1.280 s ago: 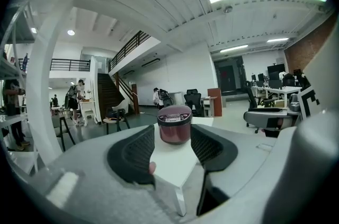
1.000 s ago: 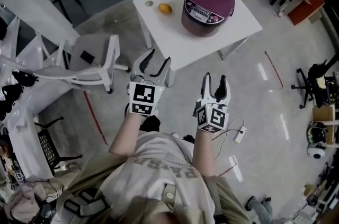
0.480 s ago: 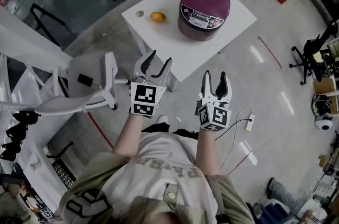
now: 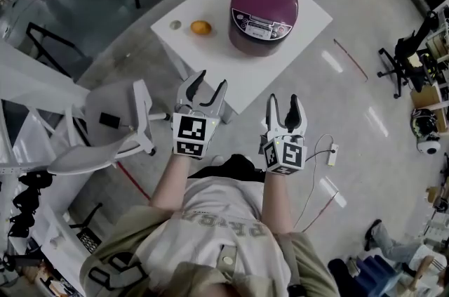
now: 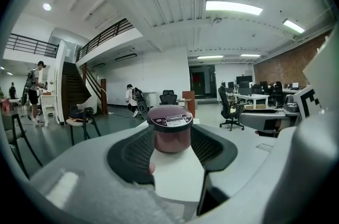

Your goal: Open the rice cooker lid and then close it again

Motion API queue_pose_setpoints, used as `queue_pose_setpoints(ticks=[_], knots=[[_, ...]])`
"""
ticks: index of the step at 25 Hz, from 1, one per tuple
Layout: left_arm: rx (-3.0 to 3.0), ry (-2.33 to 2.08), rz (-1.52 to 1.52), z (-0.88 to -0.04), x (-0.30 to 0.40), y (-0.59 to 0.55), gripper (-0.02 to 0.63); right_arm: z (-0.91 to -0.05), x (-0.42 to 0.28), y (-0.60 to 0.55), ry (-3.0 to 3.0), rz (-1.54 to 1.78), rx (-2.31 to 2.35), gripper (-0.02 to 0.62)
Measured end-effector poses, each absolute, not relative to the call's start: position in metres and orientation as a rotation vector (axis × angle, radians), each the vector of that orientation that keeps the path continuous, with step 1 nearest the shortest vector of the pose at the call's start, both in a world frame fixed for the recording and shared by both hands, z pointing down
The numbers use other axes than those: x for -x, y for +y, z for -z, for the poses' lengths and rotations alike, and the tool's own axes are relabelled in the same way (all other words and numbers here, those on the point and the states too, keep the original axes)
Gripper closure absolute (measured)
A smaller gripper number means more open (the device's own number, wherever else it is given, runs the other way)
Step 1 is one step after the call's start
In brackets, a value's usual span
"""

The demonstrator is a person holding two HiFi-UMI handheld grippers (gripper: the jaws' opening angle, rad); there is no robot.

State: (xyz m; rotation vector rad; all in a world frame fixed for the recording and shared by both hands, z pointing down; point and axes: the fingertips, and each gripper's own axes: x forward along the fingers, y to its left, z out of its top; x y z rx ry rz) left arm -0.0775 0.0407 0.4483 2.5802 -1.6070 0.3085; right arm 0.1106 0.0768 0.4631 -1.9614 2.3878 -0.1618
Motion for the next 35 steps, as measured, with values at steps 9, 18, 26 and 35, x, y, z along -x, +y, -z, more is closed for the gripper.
queue_pose_setpoints(ticks=[9,18,26,35], knots=[[-2.591,-1.544,-0.338,-0.464,0.056,0.010,0.382,-0.473,-0.126,0.051,2.367,0.204,1.986,0.360],[-2.549,-1.593,-0.349,-0.469,0.047,-0.045,0.382,-0.475,-0.135,-0.009,2.411,0.215,1.924,0.360],[-2.516,-1.653,-0.353,-0.463,0.031,-0.095,0.382,-0.470,-0.150,-0.068,2.448,0.220,1.855,0.360],[-2.504,-1.695,-0.348,-0.457,0.002,-0.144,0.382,-0.466,-0.166,-0.125,2.501,0.222,1.761,0.360]])
